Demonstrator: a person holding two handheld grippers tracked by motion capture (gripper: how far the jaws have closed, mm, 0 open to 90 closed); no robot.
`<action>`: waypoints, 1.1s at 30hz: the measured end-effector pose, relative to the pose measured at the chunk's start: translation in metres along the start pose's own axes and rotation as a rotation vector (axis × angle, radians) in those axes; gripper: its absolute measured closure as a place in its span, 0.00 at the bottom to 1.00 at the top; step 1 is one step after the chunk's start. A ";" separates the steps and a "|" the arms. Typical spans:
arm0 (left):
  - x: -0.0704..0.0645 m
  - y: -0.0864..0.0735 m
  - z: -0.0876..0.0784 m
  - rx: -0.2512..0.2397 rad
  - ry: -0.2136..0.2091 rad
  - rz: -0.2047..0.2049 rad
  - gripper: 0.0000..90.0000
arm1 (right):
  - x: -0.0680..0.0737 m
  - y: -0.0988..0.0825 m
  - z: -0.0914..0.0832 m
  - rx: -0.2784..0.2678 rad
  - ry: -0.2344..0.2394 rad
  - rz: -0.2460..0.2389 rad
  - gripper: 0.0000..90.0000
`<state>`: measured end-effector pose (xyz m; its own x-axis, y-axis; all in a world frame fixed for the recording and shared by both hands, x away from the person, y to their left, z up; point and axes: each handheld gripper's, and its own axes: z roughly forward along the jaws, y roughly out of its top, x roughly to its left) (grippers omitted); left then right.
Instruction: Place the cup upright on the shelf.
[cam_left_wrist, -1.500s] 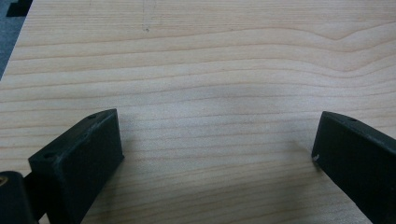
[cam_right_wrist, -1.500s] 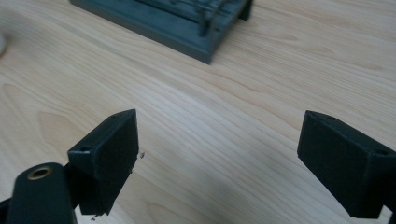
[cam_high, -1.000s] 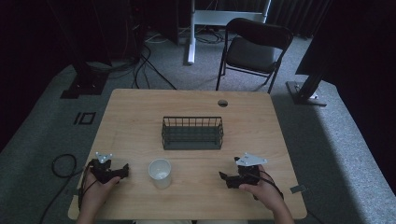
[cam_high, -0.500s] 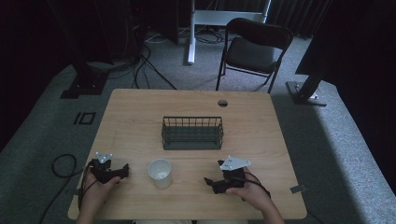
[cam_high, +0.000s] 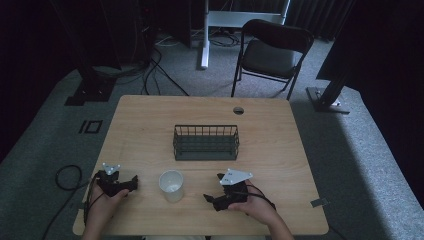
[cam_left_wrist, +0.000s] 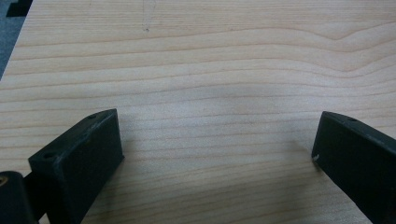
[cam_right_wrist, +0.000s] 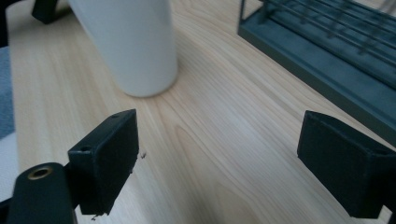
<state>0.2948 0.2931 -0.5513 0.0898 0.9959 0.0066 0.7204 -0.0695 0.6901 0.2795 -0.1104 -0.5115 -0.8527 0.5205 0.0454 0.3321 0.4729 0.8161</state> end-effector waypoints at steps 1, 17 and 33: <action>0.000 0.000 0.000 0.000 0.000 0.000 0.02 | 0.002 0.001 0.002 0.001 0.006 -0.006 0.14; 0.000 0.000 0.000 0.000 0.000 0.001 0.02 | 0.029 0.022 0.036 -0.012 0.100 -0.064 0.14; 0.000 0.000 0.000 -0.001 0.000 0.000 0.02 | 0.043 0.042 0.061 -0.042 0.141 -0.084 0.14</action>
<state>0.2949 0.2931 -0.5513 0.0898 0.9959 0.0060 0.7196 -0.0690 0.6910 0.2818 -0.0248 -0.5101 -0.9258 0.3740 0.0544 0.2430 0.4787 0.8437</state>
